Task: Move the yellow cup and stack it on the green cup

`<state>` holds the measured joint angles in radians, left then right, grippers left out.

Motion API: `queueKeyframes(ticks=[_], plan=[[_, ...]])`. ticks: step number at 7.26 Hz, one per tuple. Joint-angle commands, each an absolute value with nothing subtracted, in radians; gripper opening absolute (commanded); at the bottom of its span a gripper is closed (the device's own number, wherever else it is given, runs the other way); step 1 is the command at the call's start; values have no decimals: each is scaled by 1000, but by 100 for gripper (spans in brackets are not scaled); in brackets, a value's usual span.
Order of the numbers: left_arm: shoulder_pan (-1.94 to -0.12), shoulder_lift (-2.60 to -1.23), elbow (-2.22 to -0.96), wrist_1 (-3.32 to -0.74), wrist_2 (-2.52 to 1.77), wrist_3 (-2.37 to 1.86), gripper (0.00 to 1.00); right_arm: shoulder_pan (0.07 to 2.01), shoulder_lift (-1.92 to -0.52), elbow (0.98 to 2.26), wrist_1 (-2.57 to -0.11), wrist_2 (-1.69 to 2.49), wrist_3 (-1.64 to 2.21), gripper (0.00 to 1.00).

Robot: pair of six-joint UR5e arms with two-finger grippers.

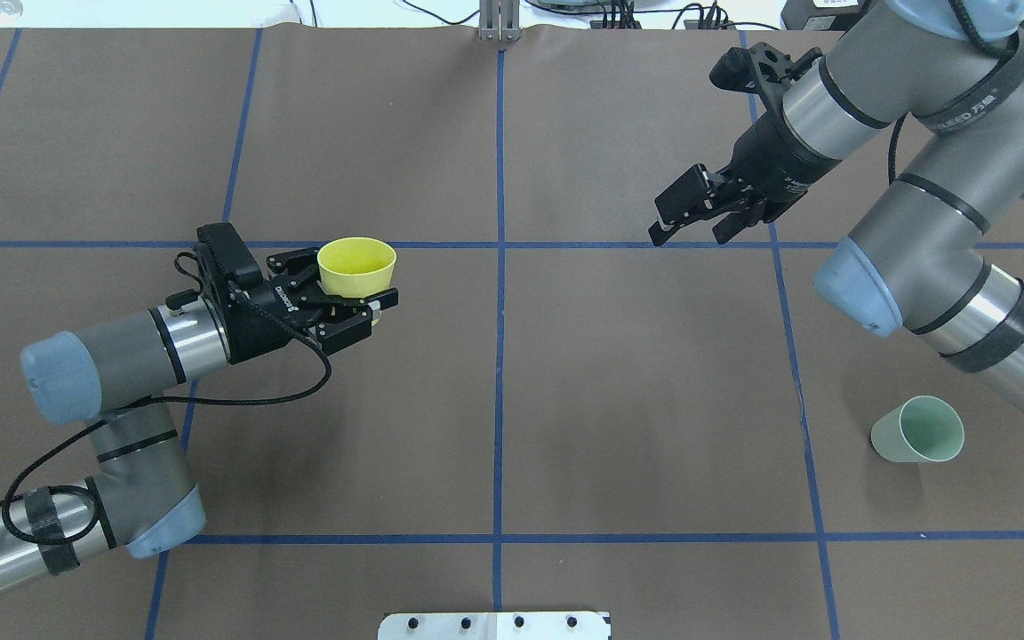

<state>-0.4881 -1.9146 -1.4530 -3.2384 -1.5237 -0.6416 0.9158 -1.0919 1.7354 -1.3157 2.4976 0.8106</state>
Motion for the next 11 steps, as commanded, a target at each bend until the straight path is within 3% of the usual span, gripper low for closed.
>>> queueKeyframes(ticks=[1, 4, 9, 11], plan=[[-460, -1905, -1444, -3238, -1520, -623, 0, 911, -1094, 1723, -1316, 2502, 810, 98], [-341, -1904, -1445, -3240, -1379, -570, 0, 864, -1005, 1672, -1312, 2502, 898, 97], [-336, -1949, -1494, -3182, -1388, -560, 0, 732, -846, 1610, -1305, 2448, 992, 97], [-308, -1967, -1491, -3171, -1381, -558, 0, 732, -818, 1560, -1278, 2448, 994, 93]])
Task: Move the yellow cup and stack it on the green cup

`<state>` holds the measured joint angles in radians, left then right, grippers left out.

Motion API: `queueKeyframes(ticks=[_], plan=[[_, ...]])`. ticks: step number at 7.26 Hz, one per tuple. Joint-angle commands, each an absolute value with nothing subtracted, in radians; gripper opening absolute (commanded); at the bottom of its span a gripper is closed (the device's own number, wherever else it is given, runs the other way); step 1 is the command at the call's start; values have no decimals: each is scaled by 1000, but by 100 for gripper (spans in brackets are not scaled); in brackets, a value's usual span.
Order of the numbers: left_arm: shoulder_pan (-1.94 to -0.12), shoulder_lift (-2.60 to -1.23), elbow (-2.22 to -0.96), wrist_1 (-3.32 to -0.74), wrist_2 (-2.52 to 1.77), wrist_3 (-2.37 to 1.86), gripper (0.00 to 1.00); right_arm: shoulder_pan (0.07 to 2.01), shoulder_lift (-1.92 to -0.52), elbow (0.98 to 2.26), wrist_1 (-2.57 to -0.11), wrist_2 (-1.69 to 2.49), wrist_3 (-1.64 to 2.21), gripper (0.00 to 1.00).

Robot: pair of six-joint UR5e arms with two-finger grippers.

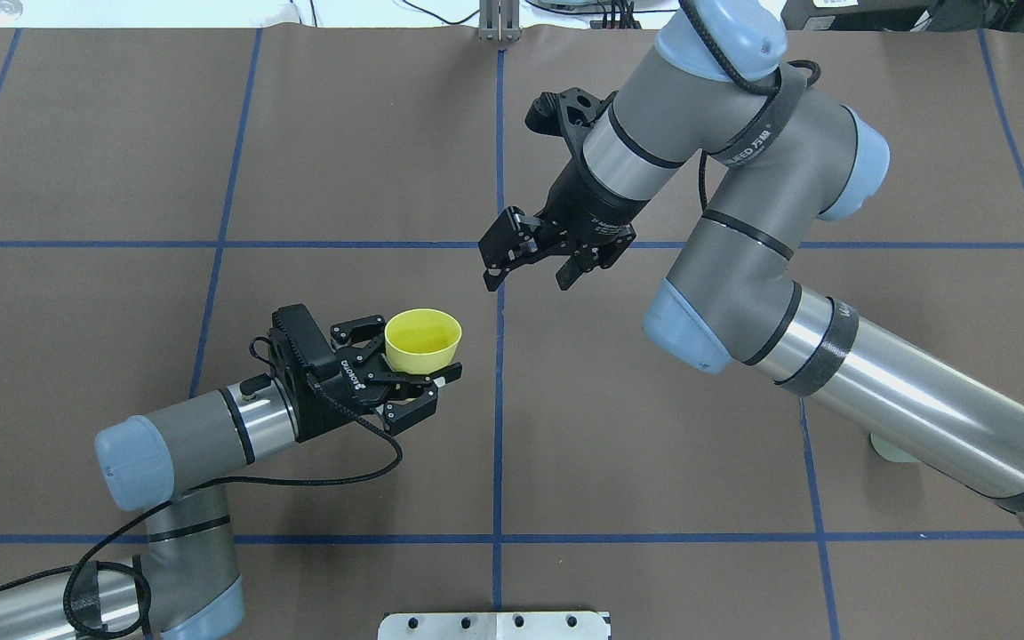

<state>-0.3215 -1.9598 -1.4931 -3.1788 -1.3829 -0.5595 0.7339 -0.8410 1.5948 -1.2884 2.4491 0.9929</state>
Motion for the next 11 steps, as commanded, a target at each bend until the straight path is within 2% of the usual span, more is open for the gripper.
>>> queueKeyframes(ticks=[1, 2, 11], plan=[[-308, -1965, -1491, -3171, -1379, -558, 0, 732, -780, 1522, -1278, 2448, 994, 92], [-304, -1968, -1493, -3171, -1374, -558, 0, 732, -775, 1514, -1278, 2448, 1006, 87], [-299, -1996, -1496, -3149, -1358, -558, 0, 634, -784, 1517, -1276, 2450, 1052, 87]])
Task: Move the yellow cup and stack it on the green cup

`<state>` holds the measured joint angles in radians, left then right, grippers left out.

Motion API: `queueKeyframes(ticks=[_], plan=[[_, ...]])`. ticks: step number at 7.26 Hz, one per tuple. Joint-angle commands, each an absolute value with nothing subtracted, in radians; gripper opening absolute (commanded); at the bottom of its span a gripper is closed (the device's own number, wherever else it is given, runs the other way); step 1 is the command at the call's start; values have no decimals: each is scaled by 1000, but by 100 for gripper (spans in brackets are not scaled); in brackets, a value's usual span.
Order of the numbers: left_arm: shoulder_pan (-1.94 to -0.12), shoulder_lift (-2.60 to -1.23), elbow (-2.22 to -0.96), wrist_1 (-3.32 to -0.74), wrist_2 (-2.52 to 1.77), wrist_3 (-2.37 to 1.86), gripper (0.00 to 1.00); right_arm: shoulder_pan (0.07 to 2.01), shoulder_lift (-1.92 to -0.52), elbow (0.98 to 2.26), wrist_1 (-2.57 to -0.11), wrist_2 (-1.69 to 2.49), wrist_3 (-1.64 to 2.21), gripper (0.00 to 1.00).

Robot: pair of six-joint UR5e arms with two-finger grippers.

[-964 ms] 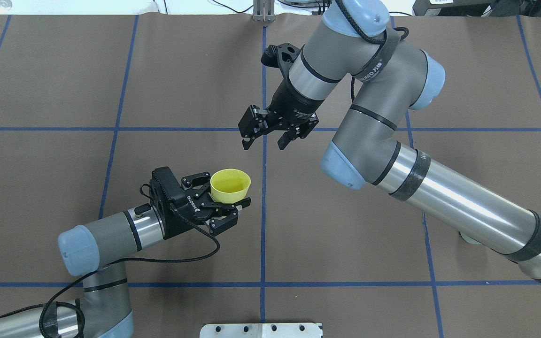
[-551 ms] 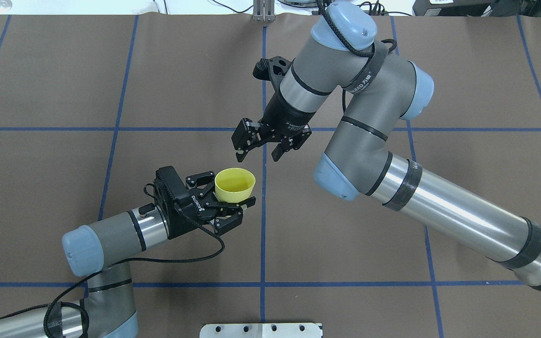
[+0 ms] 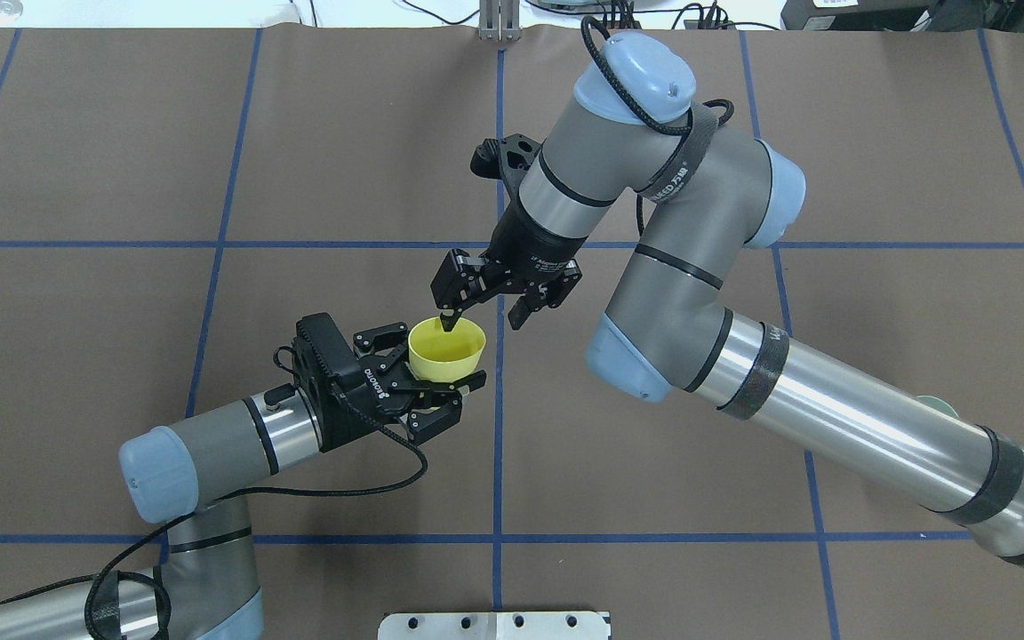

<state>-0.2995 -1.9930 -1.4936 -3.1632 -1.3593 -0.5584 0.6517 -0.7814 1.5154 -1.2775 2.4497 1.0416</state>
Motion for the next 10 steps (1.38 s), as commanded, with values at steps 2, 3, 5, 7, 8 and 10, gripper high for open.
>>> queueKeyframes(ticks=[2, 3, 5, 7, 8, 10], plan=[[-299, -2003, -1494, -3146, -1358, -561, 0, 623, -790, 1520, -1276, 2451, 1060, 85], [-299, -2003, -1494, -3146, -1358, -563, 0, 624, -798, 1525, -1275, 2456, 1060, 80], [-299, -2005, -1500, -3135, -1358, -569, 0, 629, -813, 1534, -1276, 2457, 1058, 69], [-299, -2006, -1503, -3135, -1359, -571, 0, 629, -819, 1540, -1275, 2457, 1060, 46], [-301, -2005, -1503, -3135, -1359, -571, 0, 629, -821, 1548, -1275, 2457, 1060, 39], [-299, -2005, -1503, -3135, -1359, -572, 0, 629, -834, 1558, -1275, 2457, 1060, 34]])
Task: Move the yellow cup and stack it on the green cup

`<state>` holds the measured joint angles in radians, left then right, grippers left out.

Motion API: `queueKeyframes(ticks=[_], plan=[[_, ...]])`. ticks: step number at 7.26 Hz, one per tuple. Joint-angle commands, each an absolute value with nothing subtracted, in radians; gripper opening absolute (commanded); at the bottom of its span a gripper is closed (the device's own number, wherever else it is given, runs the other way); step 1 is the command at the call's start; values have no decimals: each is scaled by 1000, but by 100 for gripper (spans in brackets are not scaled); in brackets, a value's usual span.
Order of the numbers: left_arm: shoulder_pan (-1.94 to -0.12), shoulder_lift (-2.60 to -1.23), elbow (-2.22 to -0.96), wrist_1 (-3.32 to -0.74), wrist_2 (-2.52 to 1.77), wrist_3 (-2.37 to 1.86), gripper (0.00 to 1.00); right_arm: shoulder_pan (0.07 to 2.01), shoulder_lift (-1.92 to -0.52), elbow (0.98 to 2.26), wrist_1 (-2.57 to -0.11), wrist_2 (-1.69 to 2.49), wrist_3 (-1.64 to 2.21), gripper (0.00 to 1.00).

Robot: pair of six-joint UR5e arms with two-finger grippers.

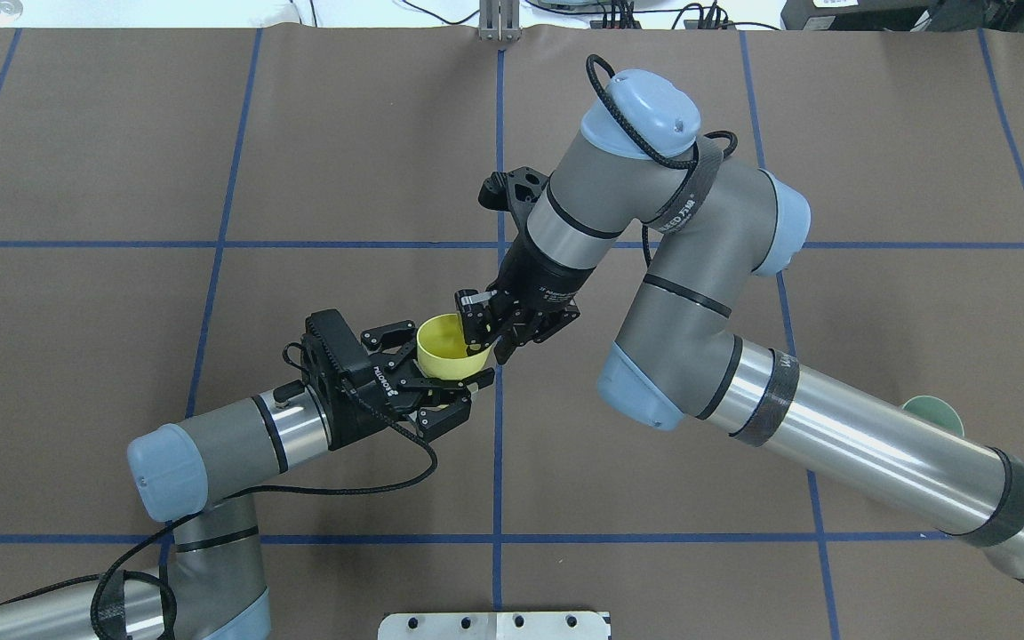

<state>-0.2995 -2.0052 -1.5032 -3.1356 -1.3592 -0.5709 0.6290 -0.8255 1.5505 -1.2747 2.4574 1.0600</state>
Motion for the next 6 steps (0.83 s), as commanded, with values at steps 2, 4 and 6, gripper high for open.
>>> queueKeyframes(ticks=[2, 4, 6], plan=[[-299, -2005, -1503, -3135, -1359, -572, 0, 627, -838, 1560, -1275, 2456, 1058, 14], [-299, -2006, -1505, -3135, -1359, -575, 0, 627, -838, 1575, -1275, 2456, 1057, 0], [-299, -2003, -1508, -3135, -1359, -574, 66, 627, -838, 1578, -1275, 2454, 1055, 0]])
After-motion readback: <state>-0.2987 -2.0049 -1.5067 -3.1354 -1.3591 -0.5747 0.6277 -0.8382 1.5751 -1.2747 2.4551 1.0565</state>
